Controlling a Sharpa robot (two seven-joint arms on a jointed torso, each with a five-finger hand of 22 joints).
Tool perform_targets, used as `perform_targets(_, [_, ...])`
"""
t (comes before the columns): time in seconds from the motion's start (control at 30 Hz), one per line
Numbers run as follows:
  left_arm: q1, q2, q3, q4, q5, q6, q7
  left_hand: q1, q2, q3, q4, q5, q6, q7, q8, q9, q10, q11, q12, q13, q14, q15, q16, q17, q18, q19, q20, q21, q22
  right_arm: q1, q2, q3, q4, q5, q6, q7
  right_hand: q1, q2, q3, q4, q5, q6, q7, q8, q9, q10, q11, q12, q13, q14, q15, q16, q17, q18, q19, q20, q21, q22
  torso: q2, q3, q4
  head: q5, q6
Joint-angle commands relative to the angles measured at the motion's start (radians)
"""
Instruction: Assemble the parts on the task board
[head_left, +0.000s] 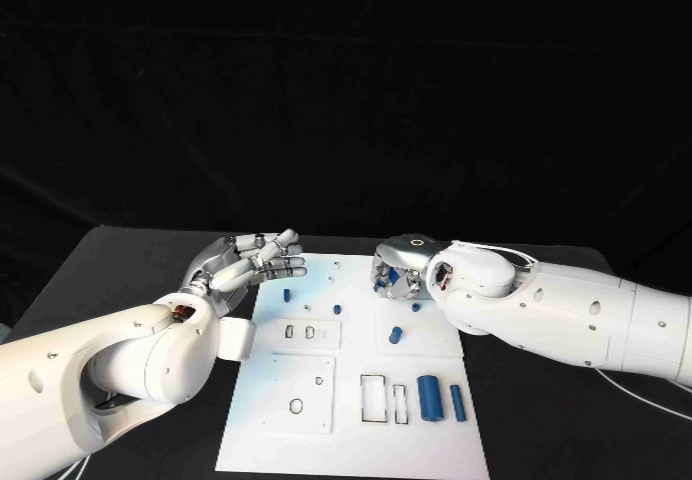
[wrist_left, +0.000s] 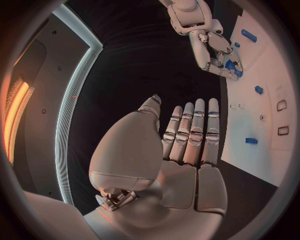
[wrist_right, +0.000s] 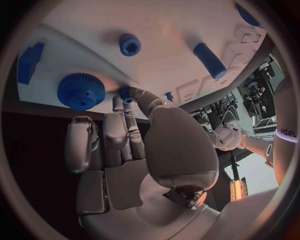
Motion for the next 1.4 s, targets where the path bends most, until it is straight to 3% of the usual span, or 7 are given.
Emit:
perform_targets(0.03, [0.002, 0.000, 0.001, 0.001, 0.001, 0.019, 0.001, 0.010, 0.002, -0.006, -0.001, -0.005, 0.004, 0.001, -0.005, -0.001, 0.001, 0.003, -0.003, -0.001, -0.007, 0.001, -0.006, 0.000, 0.012, 0.005, 0.002, 0.006, 0.001, -0.003, -0.001, -0.002, 0.004, -0.019, -0.021, 0.002, 0.035, 0.022, 0.018, -0.011, -0.005, 0.013, -0.003, 0.008, 0.010, 0.033, -0.024, 0.013, 0.021, 0.037, -0.007, 0.017, 0.016, -0.022, 0.010, -0.003, 0.015, 0.022, 0.002, -0.0007, 0.0018, 0.000, 0.000])
perform_targets(0.37, [0.002, 0.000, 0.001, -0.003, 0.001, 0.020, -0.001, 0.012, 0.005, -0.006, -0.002, -0.004, 0.004, 0.002, -0.008, -0.001, 0.001, 0.003, -0.006, -0.002, -0.001, 0.000, -0.006, 0.002, 0.012, 0.008, 0.001, 0.010, 0.003, -0.002, -0.003, -0.001, 0.028, -0.021, -0.147, 0.005, 0.043, 0.016, 0.044, -0.025, -0.011, 0.013, 0.001, 0.005, 0.026, 0.025, -0.020, 0.004, 0.027, 0.034, -0.004, 0.053, 0.045, -0.030, 0.025, -0.004, 0.045, 0.069, 0.004, -0.0030, 0.0034, 0.002, 0.017])
perform_targets(0.53, [0.002, -0.004, 0.001, -0.005, 0.003, 0.020, -0.003, 0.013, 0.006, -0.005, -0.002, -0.004, 0.004, 0.002, -0.008, -0.001, 0.001, 0.003, -0.007, -0.002, -0.001, 0.000, -0.006, 0.002, 0.012, 0.008, 0.001, 0.011, 0.003, 0.001, 0.020, 0.000, 0.006, -0.018, -0.205, -0.003, 0.040, 0.010, 0.060, -0.029, 0.006, 0.008, 0.004, 0.001, 0.033, 0.020, -0.016, -0.003, 0.028, 0.033, -0.001, 0.065, 0.054, -0.033, 0.030, -0.001, 0.056, 0.087, 0.005, -0.0042, 0.0026, 0.006, 0.022])
perform_targets(0.7, [0.002, -0.005, 0.001, -0.005, 0.004, 0.020, -0.003, 0.013, 0.006, -0.005, -0.002, -0.004, 0.004, 0.001, -0.008, -0.001, 0.001, 0.003, -0.007, -0.002, -0.001, 0.000, -0.007, 0.002, 0.012, 0.008, 0.001, 0.011, 0.003, 0.003, 0.054, 0.001, -0.027, -0.015, -0.246, -0.011, 0.037, 0.008, 0.064, -0.028, 0.008, 0.005, 0.005, -0.001, 0.035, 0.019, -0.015, -0.004, 0.028, 0.033, 0.000, 0.071, 0.058, -0.033, 0.032, 0.000, 0.060, 0.093, 0.008, -0.0038, 0.0064, -0.001, 0.025])
perform_targets(1.0, [0.002, -0.003, 0.001, -0.006, 0.004, 0.022, -0.003, 0.014, 0.006, -0.005, -0.002, -0.004, 0.004, 0.001, -0.008, -0.001, 0.001, 0.003, -0.007, -0.002, -0.001, 0.001, -0.007, 0.002, 0.012, 0.008, 0.001, 0.011, 0.003, 0.004, 0.122, 0.001, -0.082, -0.006, -0.270, -0.010, 0.030, 0.005, 0.068, -0.026, 0.007, 0.001, 0.007, -0.004, 0.037, 0.016, -0.014, -0.008, 0.028, 0.033, 0.002, 0.078, 0.064, -0.034, 0.034, 0.002, 0.063, 0.098, 0.010, -0.0020, 0.0074, 0.000, 0.025])
perform_targets(1.4, [0.002, -0.002, 0.001, -0.006, 0.005, 0.023, -0.003, 0.015, 0.006, -0.005, -0.003, -0.004, 0.004, 0.001, -0.009, -0.001, 0.001, 0.003, -0.008, -0.002, -0.001, 0.001, -0.008, 0.002, 0.012, 0.007, 0.001, 0.011, 0.003, 0.001, 0.178, 0.001, -0.145, 0.003, -0.250, -0.004, 0.025, 0.003, 0.071, -0.024, 0.004, -0.002, 0.007, -0.006, 0.039, 0.014, -0.013, -0.010, 0.029, 0.032, 0.003, 0.082, 0.066, -0.034, 0.033, 0.003, 0.064, 0.099, 0.011, -0.0039, 0.0086, 0.005, 0.024])
